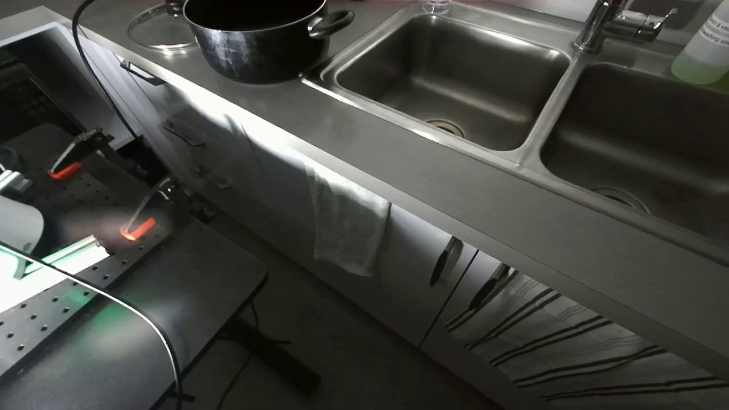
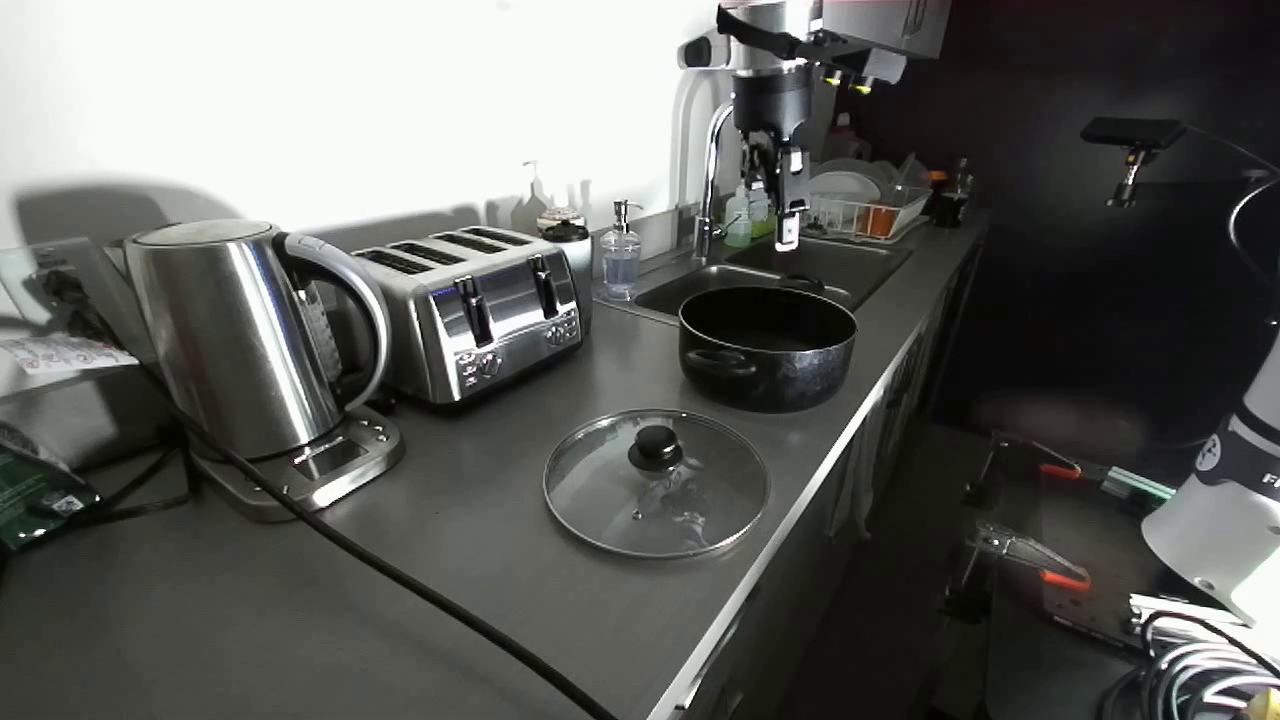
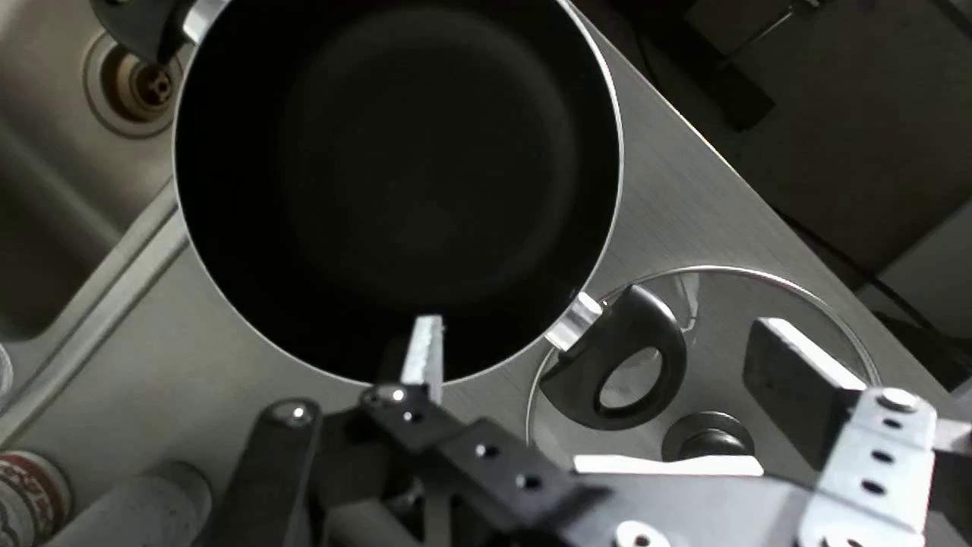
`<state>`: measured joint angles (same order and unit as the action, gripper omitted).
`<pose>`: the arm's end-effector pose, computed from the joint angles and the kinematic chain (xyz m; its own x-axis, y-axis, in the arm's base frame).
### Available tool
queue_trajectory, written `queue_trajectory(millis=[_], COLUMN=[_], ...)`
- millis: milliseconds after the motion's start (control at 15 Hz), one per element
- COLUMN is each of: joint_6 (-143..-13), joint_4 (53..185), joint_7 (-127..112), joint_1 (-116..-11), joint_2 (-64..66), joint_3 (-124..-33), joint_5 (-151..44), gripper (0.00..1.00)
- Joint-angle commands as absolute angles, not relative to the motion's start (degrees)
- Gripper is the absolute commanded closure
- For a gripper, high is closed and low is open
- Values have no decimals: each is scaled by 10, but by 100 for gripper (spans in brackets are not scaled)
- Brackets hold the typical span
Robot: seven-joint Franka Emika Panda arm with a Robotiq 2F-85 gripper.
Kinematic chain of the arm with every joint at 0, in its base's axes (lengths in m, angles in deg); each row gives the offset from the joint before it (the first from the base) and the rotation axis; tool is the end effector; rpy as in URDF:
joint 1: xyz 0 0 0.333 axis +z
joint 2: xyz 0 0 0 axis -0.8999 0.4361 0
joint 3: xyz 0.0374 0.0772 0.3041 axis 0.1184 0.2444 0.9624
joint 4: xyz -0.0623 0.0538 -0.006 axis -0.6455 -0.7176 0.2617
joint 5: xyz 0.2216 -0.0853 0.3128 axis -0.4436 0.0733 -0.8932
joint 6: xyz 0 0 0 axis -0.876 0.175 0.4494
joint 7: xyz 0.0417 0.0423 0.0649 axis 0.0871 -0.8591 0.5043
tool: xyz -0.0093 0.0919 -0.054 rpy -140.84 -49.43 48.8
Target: Put the glass lid on the black pot.
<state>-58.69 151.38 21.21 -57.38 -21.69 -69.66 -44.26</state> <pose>0.4991 0.0904 0.4313 0.7524 0.6428 -0.1440 0.6586 -0.7390 0.1418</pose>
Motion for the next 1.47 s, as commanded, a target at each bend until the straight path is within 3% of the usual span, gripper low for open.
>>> queue_trajectory(millis=[0, 1400], joint_6=[-607, -660], joint_4=[1484, 1413], joint_7=[265, 391], joint_1=[-563, -527], joint_2=[-174, 35], joint_3=[-684, -614], joint_5=[-425, -411], gripper=[0, 0])
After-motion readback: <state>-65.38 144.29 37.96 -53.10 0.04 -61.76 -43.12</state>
